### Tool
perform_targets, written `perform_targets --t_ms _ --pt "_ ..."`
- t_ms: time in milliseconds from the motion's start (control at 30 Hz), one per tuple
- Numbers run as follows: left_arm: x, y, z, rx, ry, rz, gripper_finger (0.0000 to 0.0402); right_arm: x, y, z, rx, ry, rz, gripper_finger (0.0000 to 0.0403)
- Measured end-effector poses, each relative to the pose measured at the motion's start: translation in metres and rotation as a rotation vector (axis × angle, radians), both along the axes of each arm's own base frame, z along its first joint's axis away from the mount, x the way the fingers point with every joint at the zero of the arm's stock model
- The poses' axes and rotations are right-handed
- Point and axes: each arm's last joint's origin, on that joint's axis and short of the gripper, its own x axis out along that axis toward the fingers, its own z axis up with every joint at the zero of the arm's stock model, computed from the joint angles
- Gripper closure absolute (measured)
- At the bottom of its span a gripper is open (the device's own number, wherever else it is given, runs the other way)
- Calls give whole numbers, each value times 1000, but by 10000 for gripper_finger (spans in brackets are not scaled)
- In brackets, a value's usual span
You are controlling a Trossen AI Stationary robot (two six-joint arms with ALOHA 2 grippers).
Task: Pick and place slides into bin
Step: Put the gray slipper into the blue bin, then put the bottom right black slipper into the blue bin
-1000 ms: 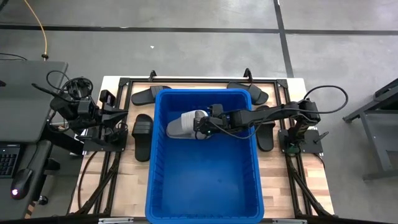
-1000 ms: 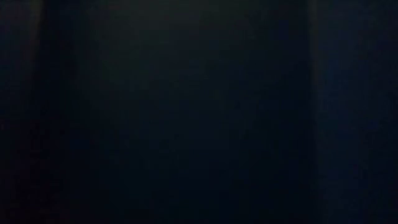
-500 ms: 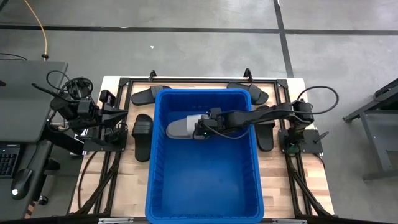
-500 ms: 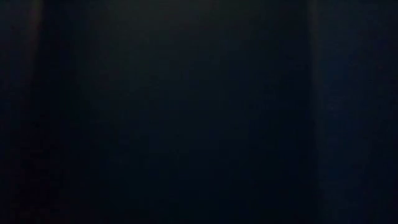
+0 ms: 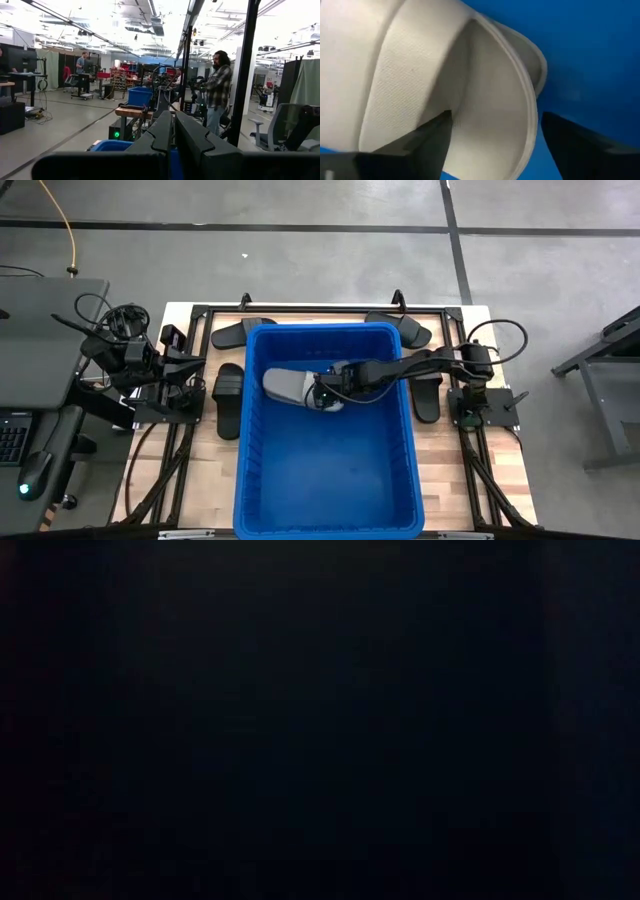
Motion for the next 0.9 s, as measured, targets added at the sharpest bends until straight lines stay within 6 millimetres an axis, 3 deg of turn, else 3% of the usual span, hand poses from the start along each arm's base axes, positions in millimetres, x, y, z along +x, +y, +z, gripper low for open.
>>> perform_targets --t_ms 300,567,733,900 --pt "0 0 0 3 3 1 387 -10 11 10 -11 42 66 98" --pt "1 -1 -2 16 17 3 387 -20 12 32 -38 0 108 98" --pt "1 -1 -3 22 22 2 387 -28 13 58 -51 -100 136 98" --pt "1 -1 -3 30 28 3 387 -44 23 103 -134 -292 191 98"
